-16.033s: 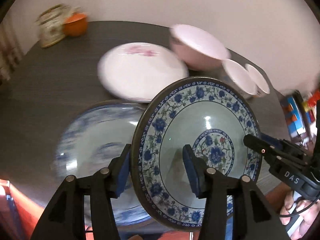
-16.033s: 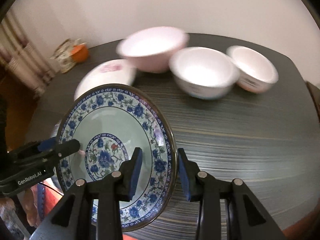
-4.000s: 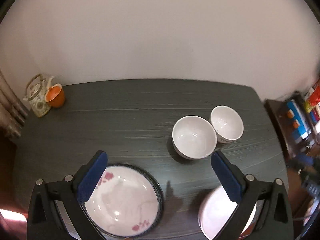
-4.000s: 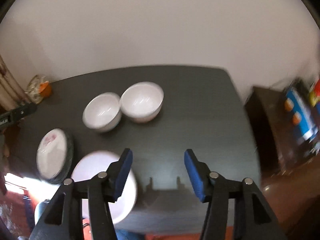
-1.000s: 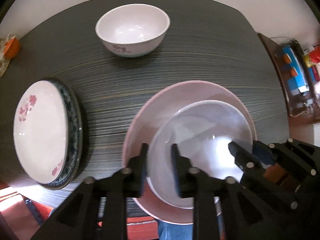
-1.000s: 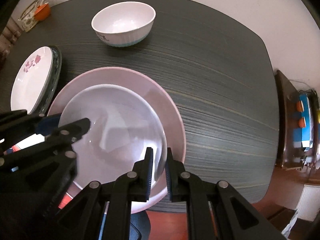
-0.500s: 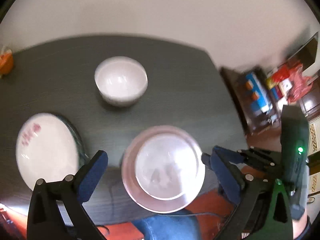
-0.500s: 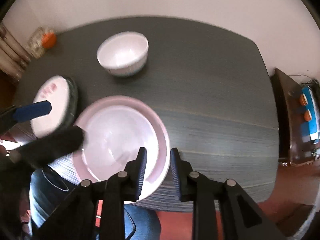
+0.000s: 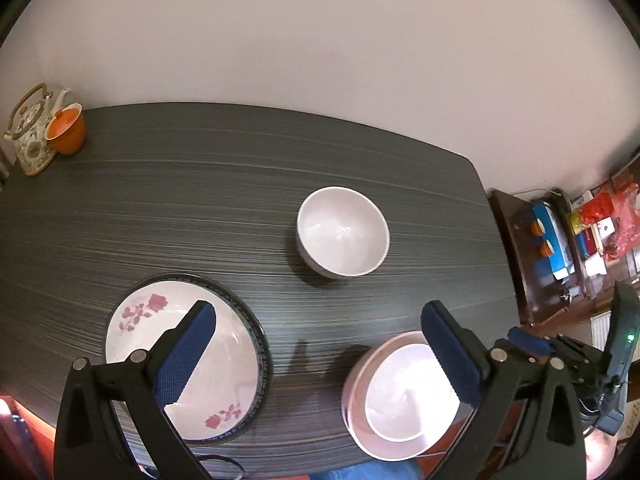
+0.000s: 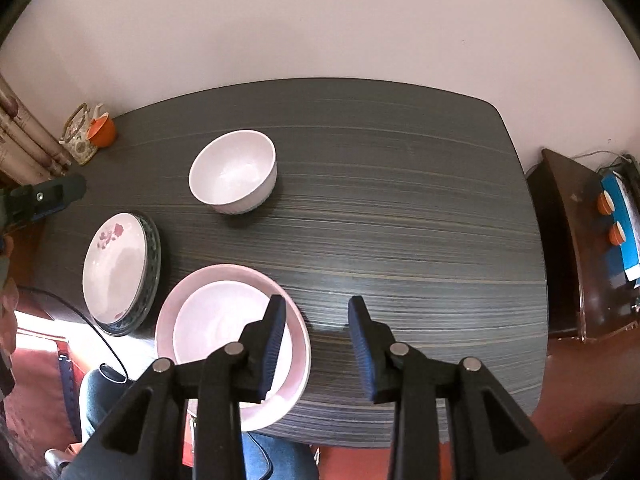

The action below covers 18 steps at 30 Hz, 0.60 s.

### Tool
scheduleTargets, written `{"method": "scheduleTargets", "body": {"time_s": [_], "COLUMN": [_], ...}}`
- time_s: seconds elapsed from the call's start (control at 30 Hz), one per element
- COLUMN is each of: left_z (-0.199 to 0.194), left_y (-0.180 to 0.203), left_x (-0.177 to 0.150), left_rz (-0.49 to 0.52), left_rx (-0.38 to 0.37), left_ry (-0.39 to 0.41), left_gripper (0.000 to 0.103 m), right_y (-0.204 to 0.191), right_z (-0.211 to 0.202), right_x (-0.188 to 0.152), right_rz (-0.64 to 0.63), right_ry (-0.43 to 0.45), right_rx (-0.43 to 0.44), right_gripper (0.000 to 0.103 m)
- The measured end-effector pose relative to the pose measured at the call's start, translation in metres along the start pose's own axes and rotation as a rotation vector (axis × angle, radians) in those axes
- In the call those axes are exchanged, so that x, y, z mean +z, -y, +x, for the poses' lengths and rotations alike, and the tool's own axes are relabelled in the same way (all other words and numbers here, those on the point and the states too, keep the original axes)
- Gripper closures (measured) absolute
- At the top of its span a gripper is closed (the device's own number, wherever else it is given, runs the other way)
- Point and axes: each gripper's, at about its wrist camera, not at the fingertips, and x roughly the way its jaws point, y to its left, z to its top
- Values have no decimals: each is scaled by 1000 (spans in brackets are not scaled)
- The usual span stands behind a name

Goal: Organize plates and bowls
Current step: 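Move the right tool to the small white 'Dog' bowl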

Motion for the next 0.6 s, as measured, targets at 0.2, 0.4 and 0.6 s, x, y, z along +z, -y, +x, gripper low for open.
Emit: {"method": "scheduleTargets", "body": {"time_s": [0.2,0.4,0.6], "left_z": [11,31,63], "left_y": [0,-2,-4], "left_x": [2,13,27], "left_rz": [17,-3,-4], "left_rx": [48,95,141], "left_ry": [-9,-19,-31], "left_gripper": [2,2,2], "right_y": [-2,-5,-8], "right_z": [9,17,36], "right_x": [9,23,53], "right_rz": [-7,-7,2], "right_ry": [-3,1,-6], "right_rx": [-10,-17,-2], "right_gripper": [70,70,70]}}
